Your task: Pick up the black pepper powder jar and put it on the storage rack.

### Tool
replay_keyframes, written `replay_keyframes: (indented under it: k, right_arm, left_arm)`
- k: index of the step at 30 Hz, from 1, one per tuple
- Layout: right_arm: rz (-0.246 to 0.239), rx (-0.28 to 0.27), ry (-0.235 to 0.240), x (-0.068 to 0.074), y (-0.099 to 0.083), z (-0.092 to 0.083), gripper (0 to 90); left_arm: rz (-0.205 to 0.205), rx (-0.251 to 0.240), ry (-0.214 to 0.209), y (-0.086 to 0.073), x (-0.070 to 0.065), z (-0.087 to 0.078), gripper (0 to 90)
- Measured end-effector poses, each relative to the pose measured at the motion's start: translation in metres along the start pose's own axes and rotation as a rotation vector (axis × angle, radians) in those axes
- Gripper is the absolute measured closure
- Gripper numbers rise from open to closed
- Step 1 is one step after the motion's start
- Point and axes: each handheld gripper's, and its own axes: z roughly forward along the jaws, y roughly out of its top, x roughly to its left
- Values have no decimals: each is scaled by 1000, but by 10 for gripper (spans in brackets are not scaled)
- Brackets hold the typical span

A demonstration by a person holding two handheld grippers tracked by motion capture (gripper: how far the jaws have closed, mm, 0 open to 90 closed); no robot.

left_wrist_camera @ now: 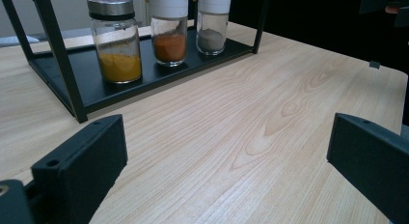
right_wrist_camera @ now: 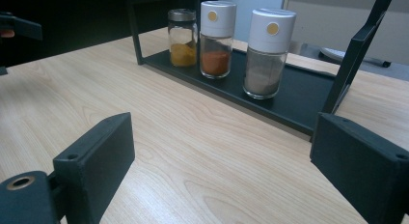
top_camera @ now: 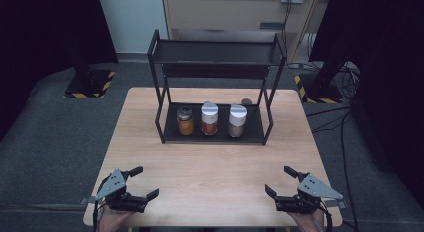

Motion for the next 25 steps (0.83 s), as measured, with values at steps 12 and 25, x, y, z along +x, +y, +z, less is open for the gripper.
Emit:
replay_keyframes:
  k: [12,25]
  right_arm:
    - [25,-9,-30,-1,-3,-2,83]
    - [27,-2,-33,-2,-3,-2,82]
  left_arm:
    - [-18,-15,14,-2,3,-3,0]
    - [-21,-21,12,-3,3,-3,0]
